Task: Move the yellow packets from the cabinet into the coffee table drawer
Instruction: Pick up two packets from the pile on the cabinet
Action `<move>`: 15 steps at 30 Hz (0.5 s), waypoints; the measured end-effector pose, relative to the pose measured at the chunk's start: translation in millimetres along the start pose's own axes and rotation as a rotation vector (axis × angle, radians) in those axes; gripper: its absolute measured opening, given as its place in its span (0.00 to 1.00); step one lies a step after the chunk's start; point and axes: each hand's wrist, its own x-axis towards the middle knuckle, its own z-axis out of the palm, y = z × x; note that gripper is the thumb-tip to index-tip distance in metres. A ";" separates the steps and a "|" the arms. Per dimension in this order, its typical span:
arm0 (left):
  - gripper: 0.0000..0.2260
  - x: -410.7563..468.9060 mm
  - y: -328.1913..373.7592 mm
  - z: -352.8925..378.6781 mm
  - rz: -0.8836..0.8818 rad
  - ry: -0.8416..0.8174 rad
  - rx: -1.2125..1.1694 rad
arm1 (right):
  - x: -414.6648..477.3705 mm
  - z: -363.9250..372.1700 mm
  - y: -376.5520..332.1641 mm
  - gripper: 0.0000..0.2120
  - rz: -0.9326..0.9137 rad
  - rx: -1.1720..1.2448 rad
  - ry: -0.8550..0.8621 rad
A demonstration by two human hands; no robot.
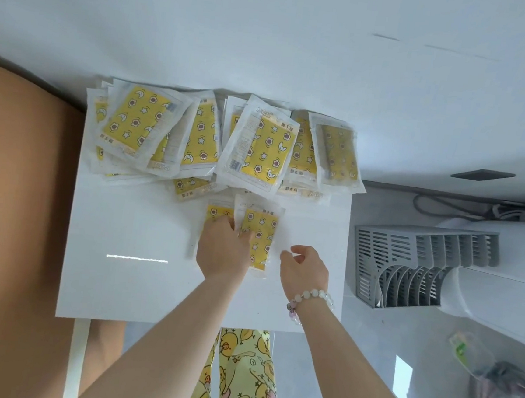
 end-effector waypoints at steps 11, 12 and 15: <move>0.13 -16.6 1.6 -12.4 0.112 -0.221 -0.326 | 6.7 -10.0 6.3 0.16 0.071 0.272 -0.005; 0.12 -17.5 3.7 -13.9 0.092 -0.240 -0.379 | 6.4 -10.9 3.8 0.16 0.083 0.324 0.008; 0.10 -20.8 14.5 -20.4 0.052 -0.301 -0.580 | 7.8 -15.8 -8.1 0.16 0.070 0.454 -0.008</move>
